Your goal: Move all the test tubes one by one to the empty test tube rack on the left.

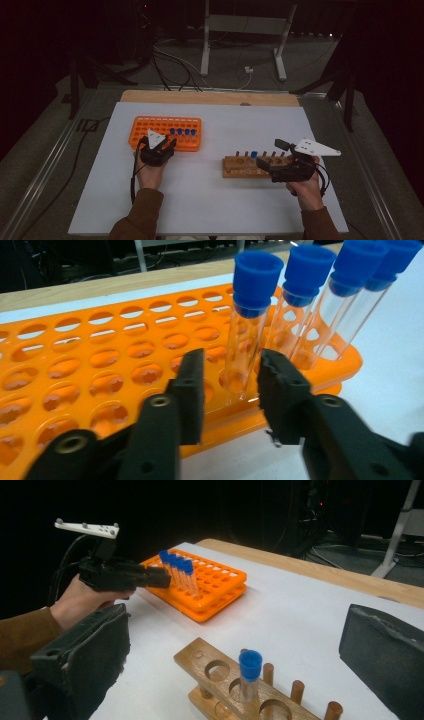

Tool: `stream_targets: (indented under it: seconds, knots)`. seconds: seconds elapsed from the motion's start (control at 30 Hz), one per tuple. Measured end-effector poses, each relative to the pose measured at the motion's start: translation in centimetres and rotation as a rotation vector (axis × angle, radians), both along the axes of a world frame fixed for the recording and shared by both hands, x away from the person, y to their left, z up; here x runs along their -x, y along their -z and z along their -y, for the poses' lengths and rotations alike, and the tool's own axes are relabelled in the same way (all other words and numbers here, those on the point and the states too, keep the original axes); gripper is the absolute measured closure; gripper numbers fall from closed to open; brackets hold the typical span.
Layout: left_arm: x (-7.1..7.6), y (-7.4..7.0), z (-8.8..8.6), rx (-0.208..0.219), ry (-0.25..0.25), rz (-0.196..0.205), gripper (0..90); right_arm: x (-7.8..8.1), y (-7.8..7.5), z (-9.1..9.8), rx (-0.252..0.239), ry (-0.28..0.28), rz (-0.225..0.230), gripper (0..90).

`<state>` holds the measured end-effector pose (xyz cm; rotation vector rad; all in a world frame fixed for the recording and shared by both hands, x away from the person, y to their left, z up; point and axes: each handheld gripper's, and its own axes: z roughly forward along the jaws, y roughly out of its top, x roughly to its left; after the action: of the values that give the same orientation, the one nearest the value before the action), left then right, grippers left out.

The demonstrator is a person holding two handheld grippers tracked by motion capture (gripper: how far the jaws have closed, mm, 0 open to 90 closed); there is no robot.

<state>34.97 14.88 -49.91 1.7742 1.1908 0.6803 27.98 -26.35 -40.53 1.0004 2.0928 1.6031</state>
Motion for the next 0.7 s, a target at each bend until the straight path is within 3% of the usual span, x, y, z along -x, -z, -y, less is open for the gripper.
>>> stream_targets:
  seconds: [0.23,0.4,0.53,0.7]
  knots:
    - [1.1,-0.6,-0.4,0.061,0.042,-0.025,37.1,-0.2,0.4,-0.2,-0.005,0.004,-0.008,0.2]
    - [2.0,-1.4,-0.4,0.091,0.055,-0.017,18.7,-0.4,0.6,-0.3,-0.004,0.016,-0.015,0.2]
    - [2.7,-1.9,-0.1,0.111,0.078,-0.004,13.2,-0.8,1.3,-0.7,0.000,0.026,-0.033,0.2]
    - [3.0,-2.3,0.2,0.102,0.086,0.010,4.4,-1.2,2.2,-1.1,0.029,0.034,-0.054,0.3]
